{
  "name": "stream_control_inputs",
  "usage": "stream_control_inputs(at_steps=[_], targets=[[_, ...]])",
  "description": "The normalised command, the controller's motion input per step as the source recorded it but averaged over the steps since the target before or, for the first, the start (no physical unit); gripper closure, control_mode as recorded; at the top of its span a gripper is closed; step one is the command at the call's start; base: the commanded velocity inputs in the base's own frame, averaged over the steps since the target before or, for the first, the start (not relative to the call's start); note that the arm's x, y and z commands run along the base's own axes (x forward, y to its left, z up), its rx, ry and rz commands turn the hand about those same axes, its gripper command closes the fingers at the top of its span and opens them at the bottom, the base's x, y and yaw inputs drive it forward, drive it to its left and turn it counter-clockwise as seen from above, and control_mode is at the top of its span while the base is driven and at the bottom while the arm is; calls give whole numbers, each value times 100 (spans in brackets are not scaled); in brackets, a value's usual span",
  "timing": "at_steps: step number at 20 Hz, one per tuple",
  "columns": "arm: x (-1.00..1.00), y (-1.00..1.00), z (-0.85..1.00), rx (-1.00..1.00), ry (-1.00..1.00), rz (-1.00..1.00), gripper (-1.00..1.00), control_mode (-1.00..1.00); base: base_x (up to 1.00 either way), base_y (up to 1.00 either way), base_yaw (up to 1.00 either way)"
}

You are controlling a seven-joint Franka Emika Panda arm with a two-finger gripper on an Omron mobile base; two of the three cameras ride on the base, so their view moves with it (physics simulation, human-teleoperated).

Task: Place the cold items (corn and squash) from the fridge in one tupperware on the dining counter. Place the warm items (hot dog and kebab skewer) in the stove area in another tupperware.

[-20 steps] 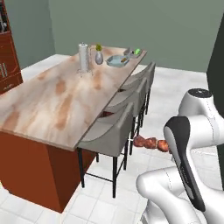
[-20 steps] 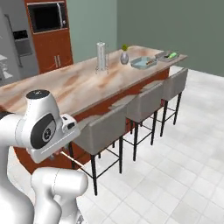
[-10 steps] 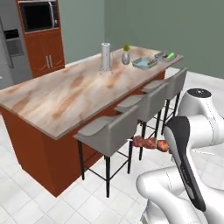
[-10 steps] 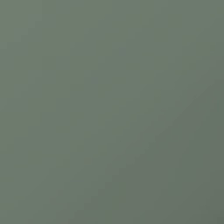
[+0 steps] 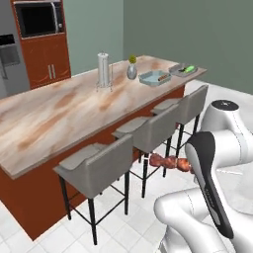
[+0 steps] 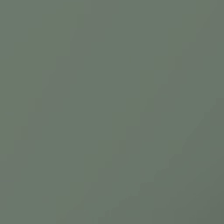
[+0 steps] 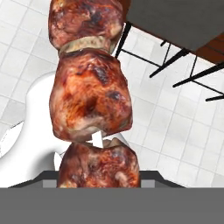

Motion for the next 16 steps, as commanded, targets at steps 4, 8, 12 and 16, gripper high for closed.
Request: stream_control_inputs(at_steps=[4, 8, 12, 16], targets=[[0, 0, 0, 0, 0, 0, 100, 100, 83, -100, 4], [0, 0, 0, 0, 0, 0, 100, 100, 89, -100, 17], [0, 0, 0, 0, 0, 0, 100, 100, 83, -100, 31], [0, 0, 0, 0, 0, 0, 100, 100, 76, -100, 33]])
